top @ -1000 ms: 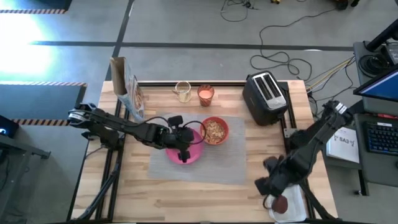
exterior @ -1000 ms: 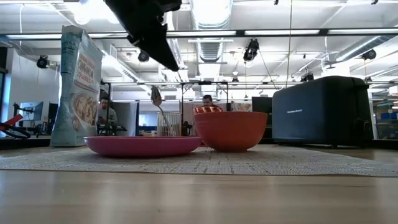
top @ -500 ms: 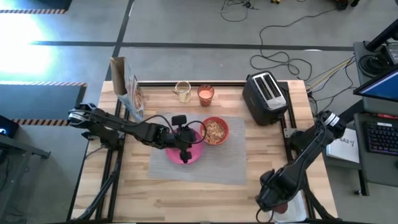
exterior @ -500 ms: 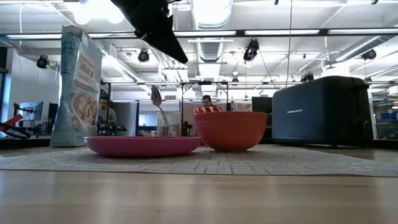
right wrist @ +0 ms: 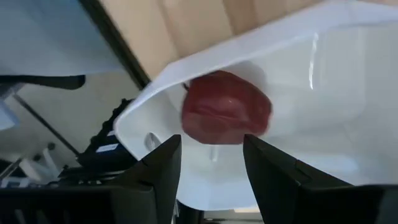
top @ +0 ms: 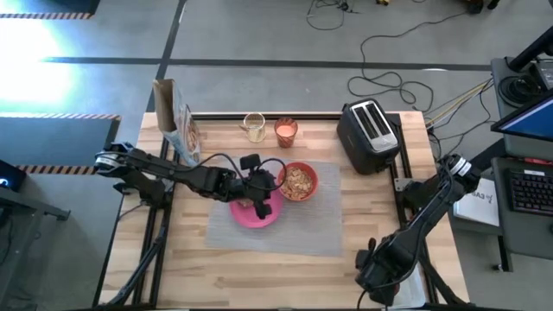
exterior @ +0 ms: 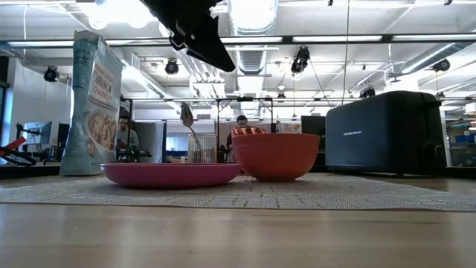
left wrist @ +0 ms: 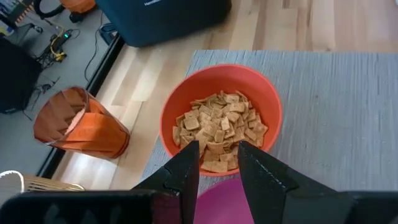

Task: Arrange a breakfast setting
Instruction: Put the apple on the gray placemat to the bottom right of the pink plate and red bowl

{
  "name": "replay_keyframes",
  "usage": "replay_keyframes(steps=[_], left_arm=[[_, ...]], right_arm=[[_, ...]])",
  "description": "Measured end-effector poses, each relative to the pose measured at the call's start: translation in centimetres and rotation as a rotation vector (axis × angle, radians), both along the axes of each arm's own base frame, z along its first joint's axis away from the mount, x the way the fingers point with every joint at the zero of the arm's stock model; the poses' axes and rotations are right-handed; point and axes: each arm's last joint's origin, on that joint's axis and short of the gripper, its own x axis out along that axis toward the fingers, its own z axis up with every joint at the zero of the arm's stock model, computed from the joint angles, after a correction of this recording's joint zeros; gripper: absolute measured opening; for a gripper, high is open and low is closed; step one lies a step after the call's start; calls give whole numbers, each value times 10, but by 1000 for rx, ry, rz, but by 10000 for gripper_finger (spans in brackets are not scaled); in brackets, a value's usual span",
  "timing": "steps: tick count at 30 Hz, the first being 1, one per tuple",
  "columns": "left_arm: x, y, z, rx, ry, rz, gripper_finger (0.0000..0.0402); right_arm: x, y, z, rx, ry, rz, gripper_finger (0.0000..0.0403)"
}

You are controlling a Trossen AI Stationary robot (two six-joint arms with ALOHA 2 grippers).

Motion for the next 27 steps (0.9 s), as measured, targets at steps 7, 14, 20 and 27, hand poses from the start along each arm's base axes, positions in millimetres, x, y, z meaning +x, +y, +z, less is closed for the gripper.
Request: replay_keyframes(steps=[7,14,20,27], left_arm=[[1,0,1,-28,-34,20,94],[4,-1,5,-79,-108,53,94],[5,0,6,-116,-152,128,94],[5,1,6,-142,-177,164,94]], right_arm=[[4,4,-6,-5,8,-24,147],[7,14,-27,-13,50,74,167],[-1,24,-37,18,12,297,199],[-21,28,-31,-43,-36,425,229]])
